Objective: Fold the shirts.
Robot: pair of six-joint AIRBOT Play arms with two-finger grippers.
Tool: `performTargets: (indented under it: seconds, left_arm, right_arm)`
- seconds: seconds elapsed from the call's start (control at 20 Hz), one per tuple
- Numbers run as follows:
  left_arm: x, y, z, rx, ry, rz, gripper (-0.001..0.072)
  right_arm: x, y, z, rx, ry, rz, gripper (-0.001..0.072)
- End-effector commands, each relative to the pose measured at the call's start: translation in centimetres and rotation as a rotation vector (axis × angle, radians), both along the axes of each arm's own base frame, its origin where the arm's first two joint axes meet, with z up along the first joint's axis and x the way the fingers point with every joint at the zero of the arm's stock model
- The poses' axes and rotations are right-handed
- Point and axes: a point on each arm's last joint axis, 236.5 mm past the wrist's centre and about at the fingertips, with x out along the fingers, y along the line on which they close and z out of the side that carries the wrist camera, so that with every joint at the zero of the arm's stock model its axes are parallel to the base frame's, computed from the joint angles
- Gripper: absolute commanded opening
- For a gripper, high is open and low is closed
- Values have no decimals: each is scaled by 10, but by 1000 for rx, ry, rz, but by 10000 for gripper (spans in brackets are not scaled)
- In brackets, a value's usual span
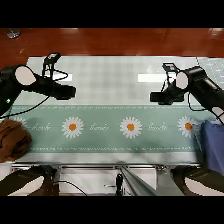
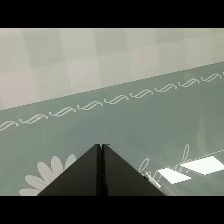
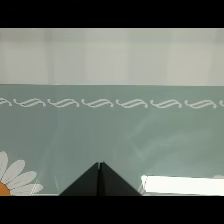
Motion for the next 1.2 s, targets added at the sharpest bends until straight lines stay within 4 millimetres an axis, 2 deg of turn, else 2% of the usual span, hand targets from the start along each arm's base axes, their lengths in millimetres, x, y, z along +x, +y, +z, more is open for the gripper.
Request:
performTargets:
  seconds: [0.0,0.6,0.7,0.75,0.8,0.85,0.9,1.0,1.05,1.15]
  left_arm:
    - [0,0,0,1,0,-3,37]
    - [2,0,0,0,-9,-1,37]
    - [2,1,0,16,-22,-35,37]
    - [3,5,-1,46,-34,-60,54]
    - [5,15,-3,96,-45,-67,274]
    - [5,32,-7,170,-43,-69,697]
    - [2,56,-9,257,-15,-36,703]
    - [-13,126,0,466,61,145,703]
    - [-20,155,12,534,60,196,703]
    - [-35,199,48,536,-8,360,703]
  right_arm:
    - [0,0,0,0,2,0,19]
    - [0,0,0,1,-1,0,20]
    - [19,-1,3,-7,-81,13,21]
    - [27,-3,5,-20,-114,13,46]
    - [32,-6,5,-28,-132,-1,355]
    - [34,-5,3,-28,-135,3,619]
    - [30,-4,0,-27,-113,14,622]
    - [17,-5,-4,-53,-60,60,622]
    - [14,-6,-5,-56,-43,64,622]
    - [11,-5,-6,-53,-33,62,621]
